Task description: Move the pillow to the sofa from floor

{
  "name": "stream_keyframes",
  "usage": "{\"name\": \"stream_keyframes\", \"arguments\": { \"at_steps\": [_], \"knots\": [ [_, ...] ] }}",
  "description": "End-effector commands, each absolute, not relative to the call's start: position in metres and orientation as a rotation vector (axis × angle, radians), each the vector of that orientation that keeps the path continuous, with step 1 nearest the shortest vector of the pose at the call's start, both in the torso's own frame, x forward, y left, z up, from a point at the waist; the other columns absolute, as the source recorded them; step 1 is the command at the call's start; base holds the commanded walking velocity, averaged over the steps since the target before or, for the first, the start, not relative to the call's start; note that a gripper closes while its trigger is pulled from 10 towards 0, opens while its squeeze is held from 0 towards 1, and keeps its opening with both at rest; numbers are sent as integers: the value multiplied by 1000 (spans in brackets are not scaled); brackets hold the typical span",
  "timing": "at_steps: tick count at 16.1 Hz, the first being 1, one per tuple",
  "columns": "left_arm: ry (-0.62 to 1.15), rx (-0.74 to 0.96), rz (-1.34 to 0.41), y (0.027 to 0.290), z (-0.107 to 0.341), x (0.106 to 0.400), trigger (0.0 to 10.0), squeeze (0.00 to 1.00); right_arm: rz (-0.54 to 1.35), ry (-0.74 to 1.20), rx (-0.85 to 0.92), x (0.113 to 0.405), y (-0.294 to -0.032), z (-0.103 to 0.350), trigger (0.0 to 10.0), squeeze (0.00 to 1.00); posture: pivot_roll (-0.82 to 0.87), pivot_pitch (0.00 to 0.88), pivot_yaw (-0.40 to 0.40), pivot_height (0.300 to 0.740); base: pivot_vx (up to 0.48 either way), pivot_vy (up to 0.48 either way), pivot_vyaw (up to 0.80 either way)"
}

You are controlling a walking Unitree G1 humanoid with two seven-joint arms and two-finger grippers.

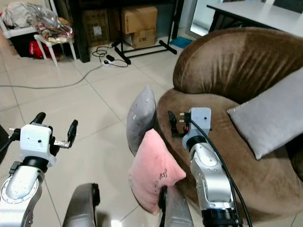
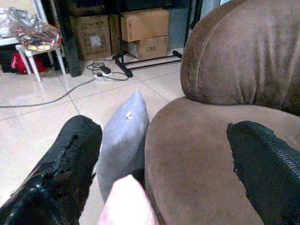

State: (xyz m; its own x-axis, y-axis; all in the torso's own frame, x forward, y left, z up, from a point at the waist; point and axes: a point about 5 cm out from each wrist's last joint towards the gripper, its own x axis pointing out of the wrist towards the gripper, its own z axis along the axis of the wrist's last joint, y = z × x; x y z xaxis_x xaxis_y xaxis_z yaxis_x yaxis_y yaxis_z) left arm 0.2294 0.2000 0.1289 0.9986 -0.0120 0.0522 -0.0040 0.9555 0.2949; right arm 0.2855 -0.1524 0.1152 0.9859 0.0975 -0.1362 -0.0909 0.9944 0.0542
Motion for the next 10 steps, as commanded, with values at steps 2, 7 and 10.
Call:
{"name": "stream_keyframes", "arguments": {
  "at_steps": [2,7,10],
  "knots": [
    [-44,307,5,199,126,229,10000,0,103,163,48,285,-155,113,10000,0,-30,0,-69,503,0,0,0],
    [-44,302,-4,201,128,227,10000,0,132,194,-4,289,-152,109,10000,0,-23,0,-62,478,0,0,0],
    [-52,277,-17,200,130,225,10000,0,171,191,-75,288,-152,109,10000,0,-19,0,-64,478,199,0,533]
  ]
}}
